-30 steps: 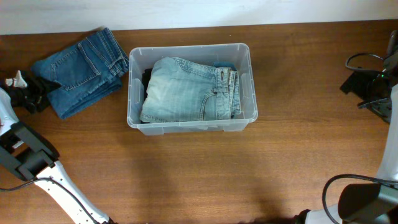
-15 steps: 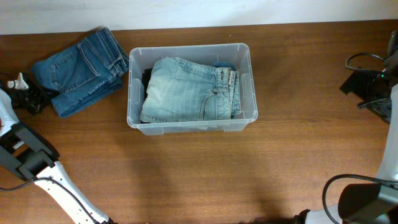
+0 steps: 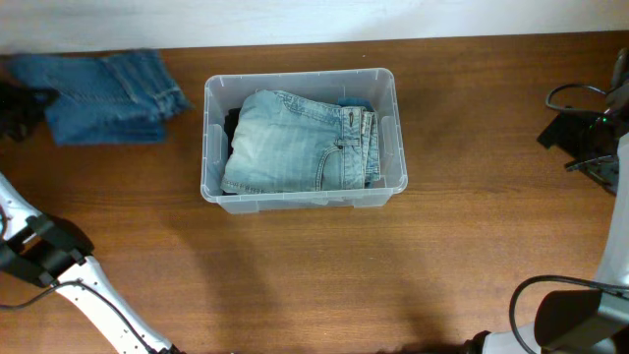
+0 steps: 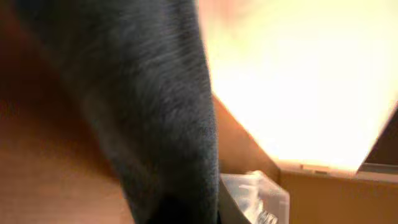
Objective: Pack container
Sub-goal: 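Lift the dark-blue jeans and carry them over the bin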
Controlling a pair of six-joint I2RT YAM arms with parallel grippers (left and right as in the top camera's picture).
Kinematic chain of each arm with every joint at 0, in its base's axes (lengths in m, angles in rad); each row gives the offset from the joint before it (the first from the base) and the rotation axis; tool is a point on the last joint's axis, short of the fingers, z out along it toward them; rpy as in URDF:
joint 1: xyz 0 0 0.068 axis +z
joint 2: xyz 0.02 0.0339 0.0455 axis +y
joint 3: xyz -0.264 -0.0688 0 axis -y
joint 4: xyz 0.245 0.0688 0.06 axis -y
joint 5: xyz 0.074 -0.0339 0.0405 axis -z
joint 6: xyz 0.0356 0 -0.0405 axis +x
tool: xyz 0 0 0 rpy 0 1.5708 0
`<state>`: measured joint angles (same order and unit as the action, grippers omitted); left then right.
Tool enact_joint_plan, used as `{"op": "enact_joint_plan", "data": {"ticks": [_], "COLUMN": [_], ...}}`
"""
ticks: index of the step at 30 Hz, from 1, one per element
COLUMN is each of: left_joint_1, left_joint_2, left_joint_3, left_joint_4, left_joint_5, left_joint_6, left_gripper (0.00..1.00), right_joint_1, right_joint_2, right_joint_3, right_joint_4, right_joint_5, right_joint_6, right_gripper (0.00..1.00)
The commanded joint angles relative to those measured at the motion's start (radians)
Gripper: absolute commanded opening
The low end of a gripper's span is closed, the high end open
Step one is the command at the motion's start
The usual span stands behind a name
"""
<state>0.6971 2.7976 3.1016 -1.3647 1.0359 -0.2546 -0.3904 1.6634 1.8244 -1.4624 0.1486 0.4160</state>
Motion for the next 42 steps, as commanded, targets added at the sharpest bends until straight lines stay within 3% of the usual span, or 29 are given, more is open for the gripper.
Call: {"op": "enact_joint_plan", "data": {"ticks": [1,9,15,17,21,24,30,35,42], "left_joint_1": [0.009,-0.077,-0.273,-0.403,-0.594,-0.752,-0.941,-1.074,-1.196], "left_joint_2": [-0.158,-0.447,-0.614,-0.676,-0.715,-0.715,-0.715,-0.715,-0.715], "left_joint_3": [0.037,0.037,0.037,0.036,0.036,0.022,-0.063,-0.198,-0.337], "left_joint_4": [0.029,0.032,0.04,0.024,0.016,-0.047,-0.133,-0.056,0.148], "left_joint_5": [0.094,0.113,0.113,0.104,0.008,-0.164,-0.358,-0.449,-0.453], "left_joint_6": [-0.098,-0.174,-0.182,-0.177,-0.177,-0.168,-0.064,-0.008,0.034], "left_gripper": [0.01,0.0,0.0,0.01,0.01,0.01,0.01,0.0,0.01], "right_joint_1": [-0.003,-0.003,-0.003,-0.003,-0.003,-0.003,-0.003,-0.003,-0.003], "right_joint_2": [-0.015,-0.015,-0.015,-0.015,-0.015,-0.015,-0.015,-0.015,-0.015], "right_joint_3": [-0.003,-0.003,-0.003,-0.003,-0.003,-0.003,-0.003,-0.003,-0.003], "right_joint_4": [0.0,0.0,0.0,0.0,0.0,0.0,0.0,0.0,0.0], "right_joint_5": [0.002,0.002,0.002,0.002,0.002,0.002,0.002,0.002,0.002], "right_joint_6": [0.009,0.009,0.009,0.009,0.009,0.009,0.009,0.009,0.009], "right_gripper": [0.98,0.98,0.99,0.98,0.98,0.98,0.98,0.98,0.98]}}
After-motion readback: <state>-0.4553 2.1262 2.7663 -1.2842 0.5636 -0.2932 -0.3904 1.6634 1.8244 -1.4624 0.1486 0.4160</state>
